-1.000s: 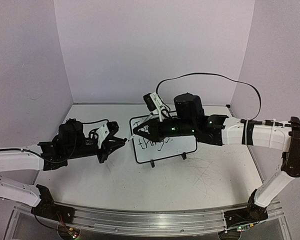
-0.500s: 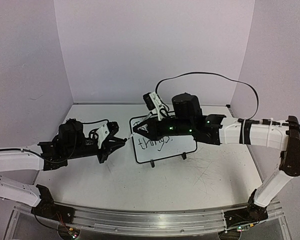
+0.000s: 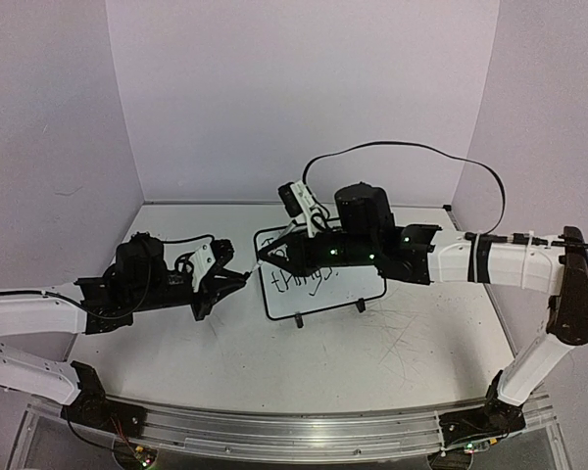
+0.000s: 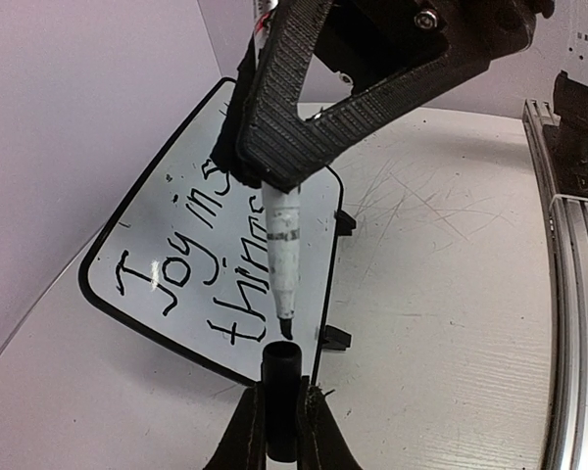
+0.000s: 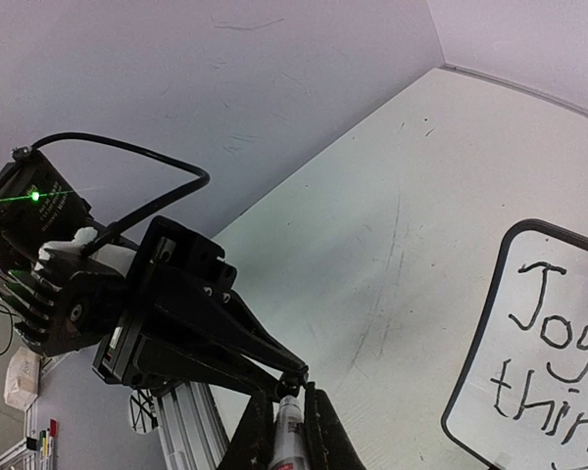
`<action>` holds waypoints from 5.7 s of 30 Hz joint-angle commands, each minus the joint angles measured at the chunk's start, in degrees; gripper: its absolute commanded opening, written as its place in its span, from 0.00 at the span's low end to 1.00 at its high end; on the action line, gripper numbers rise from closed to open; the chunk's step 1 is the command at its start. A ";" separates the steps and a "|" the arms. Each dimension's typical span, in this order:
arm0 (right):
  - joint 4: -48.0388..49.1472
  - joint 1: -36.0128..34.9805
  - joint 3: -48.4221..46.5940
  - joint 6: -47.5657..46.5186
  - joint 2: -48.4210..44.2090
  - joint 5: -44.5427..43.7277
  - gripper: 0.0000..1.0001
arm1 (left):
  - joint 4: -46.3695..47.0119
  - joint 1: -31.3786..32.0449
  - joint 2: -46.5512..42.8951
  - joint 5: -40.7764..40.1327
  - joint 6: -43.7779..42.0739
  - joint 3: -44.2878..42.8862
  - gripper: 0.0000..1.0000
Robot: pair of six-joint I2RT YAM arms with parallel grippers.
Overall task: Write a sentence on the whiteboard
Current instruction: Insert the whiteboard marker without the cap into the pen cap, then put down the whiteboard marker at the center of the board, then reset both arms
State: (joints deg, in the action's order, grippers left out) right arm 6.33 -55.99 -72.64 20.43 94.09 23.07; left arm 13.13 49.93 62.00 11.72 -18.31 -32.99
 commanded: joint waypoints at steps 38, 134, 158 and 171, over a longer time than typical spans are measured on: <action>-1.90 -0.75 -1.11 -2.70 2.81 0.45 0.00 | 1.87 0.34 -2.07 -0.33 -0.04 -2.87 0.00; -14.37 -1.14 10.22 -14.64 -39.75 -41.90 0.97 | -28.99 2.18 20.10 -33.79 65.17 0.44 0.29; -19.69 -1.13 -0.14 -23.35 -47.97 -55.30 0.98 | -25.41 1.95 -4.06 -29.14 24.39 -45.49 0.78; -16.47 -1.11 -0.43 -24.46 -49.91 -57.90 0.98 | -15.80 1.95 -8.17 -24.87 19.80 -45.70 0.93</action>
State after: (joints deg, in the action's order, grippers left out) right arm -13.45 -57.14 -74.30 -3.16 45.49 -32.66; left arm -7.11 52.05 55.61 -14.43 3.72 -78.69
